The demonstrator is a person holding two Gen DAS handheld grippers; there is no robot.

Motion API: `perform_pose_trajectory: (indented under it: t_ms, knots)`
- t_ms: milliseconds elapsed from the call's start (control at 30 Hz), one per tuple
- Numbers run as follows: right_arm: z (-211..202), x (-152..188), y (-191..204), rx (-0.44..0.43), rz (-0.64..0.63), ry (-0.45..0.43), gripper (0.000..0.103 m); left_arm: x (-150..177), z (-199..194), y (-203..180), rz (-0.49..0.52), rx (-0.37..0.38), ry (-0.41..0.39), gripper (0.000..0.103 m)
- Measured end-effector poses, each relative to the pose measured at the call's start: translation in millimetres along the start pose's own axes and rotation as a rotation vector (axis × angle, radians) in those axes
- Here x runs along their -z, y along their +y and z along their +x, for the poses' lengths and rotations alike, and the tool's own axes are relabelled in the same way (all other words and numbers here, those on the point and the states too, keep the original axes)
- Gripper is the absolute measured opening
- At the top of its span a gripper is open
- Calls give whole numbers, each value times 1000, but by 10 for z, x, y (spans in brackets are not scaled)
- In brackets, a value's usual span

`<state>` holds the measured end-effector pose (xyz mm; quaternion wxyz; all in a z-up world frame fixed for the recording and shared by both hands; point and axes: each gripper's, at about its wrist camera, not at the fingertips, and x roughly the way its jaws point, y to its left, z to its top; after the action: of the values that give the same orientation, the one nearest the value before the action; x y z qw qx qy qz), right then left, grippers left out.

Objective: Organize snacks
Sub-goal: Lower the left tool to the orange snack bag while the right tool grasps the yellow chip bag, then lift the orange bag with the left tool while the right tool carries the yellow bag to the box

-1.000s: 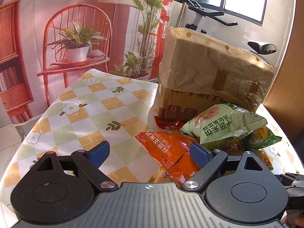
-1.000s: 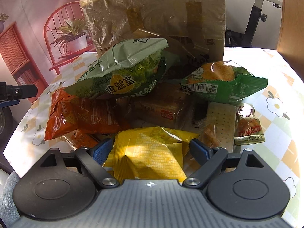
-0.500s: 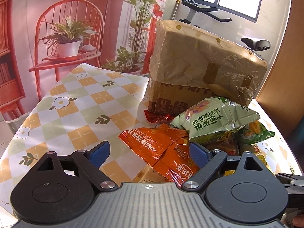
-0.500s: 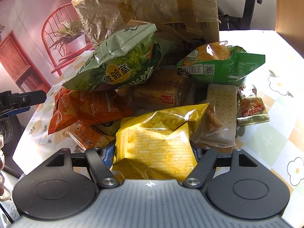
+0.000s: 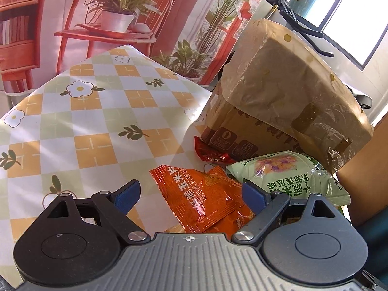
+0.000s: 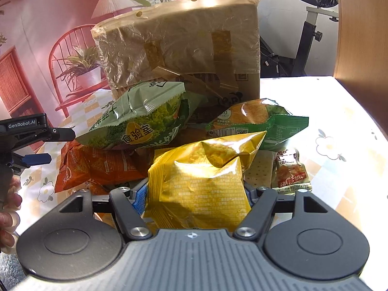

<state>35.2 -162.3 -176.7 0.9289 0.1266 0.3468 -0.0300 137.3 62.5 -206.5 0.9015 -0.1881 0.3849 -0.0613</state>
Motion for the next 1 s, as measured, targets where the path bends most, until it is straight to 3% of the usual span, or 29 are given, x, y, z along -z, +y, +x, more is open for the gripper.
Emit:
perform_pose_trajectory:
  t_ms: [167,367,400,467,500,567,733,867,1000]
  knots:
    - [15,-35,-34,-7,1,-1,71,51,210,99,-112,95,78,92]
    - [58,-65,-85,-16,14,10,71,90,394,105,-139,115,97,90]
    - [64,-69,-92,-18,15,11,71,85,418,104,-143,123,99,87]
    - [72,-77,-103,-19,17,12,71,71,434,87,-139,156,98,69]
    - [73,-82,-109,-19,19,12,71,63,427,61,-122,145,97,67]
    - [68,-91,-118,-19,21,11,71,58,355,-1,-77,138,81,58]
    - [47,-115,-135,-17,28,1,71,-19,47,-62,6,93,-4,51]
    - [12,-131,-115,-17,23,-10,71,-113,-259,-105,58,64,-92,39]
    - [-48,-168,-103,-8,9,-33,71,-199,-408,-159,102,49,-140,36]
